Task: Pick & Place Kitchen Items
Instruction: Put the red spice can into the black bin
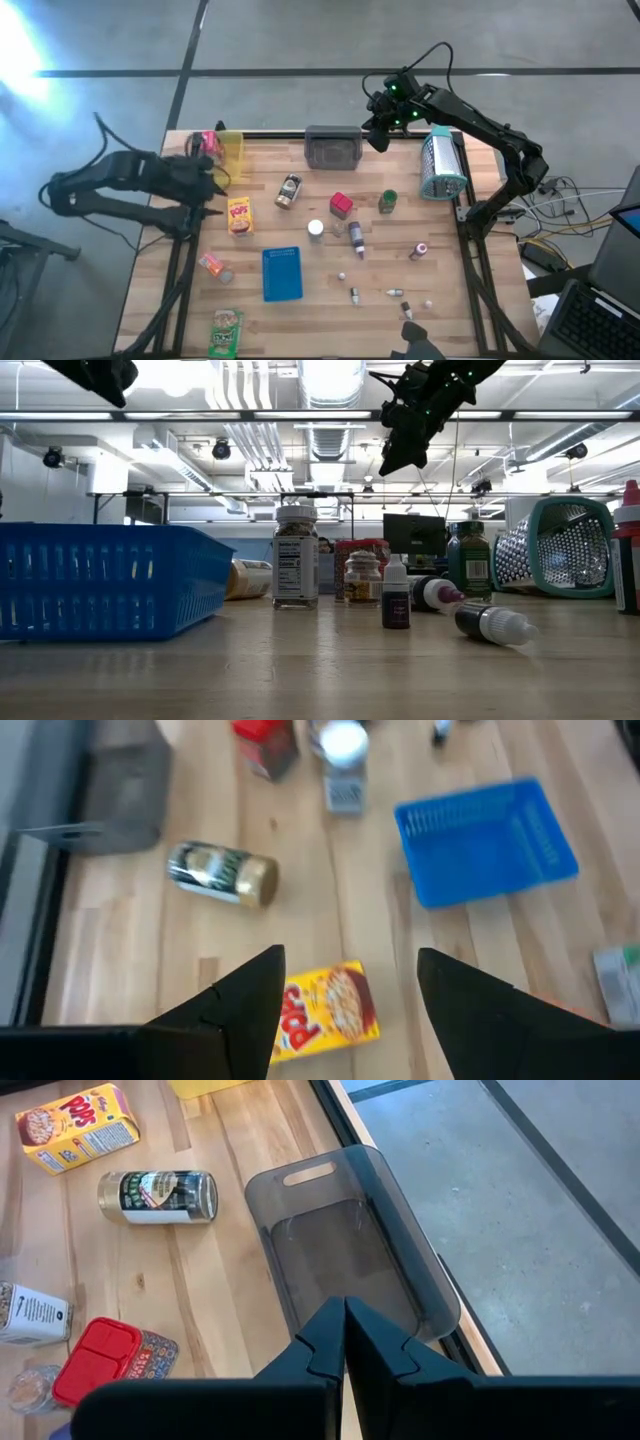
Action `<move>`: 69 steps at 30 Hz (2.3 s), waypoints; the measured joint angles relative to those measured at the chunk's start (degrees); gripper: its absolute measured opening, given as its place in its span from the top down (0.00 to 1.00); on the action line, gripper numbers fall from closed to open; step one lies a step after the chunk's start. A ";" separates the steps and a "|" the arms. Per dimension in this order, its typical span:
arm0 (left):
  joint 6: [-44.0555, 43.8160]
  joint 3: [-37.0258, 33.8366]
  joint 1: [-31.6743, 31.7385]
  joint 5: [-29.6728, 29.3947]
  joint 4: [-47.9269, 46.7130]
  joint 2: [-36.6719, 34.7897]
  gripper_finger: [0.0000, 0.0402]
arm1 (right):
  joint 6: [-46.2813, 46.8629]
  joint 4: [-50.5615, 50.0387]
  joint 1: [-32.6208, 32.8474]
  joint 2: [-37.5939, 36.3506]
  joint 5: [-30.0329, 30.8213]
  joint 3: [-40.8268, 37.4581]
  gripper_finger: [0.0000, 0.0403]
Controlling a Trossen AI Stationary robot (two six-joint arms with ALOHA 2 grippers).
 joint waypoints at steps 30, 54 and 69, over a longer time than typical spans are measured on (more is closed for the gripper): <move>-11.36 -0.15 -16.47 1.77 -15.24 7.54 0.42 | 3.90 1.34 -0.02 0.02 0.49 -0.04 0.98; -17.79 -6.19 -32.80 1.77 -7.91 8.14 0.56 | 8.39 7.47 0.00 0.04 0.55 -0.55 0.98; -18.45 -6.80 -32.73 4.80 -7.48 8.14 0.55 | 8.24 7.83 0.00 0.04 0.52 -0.57 0.98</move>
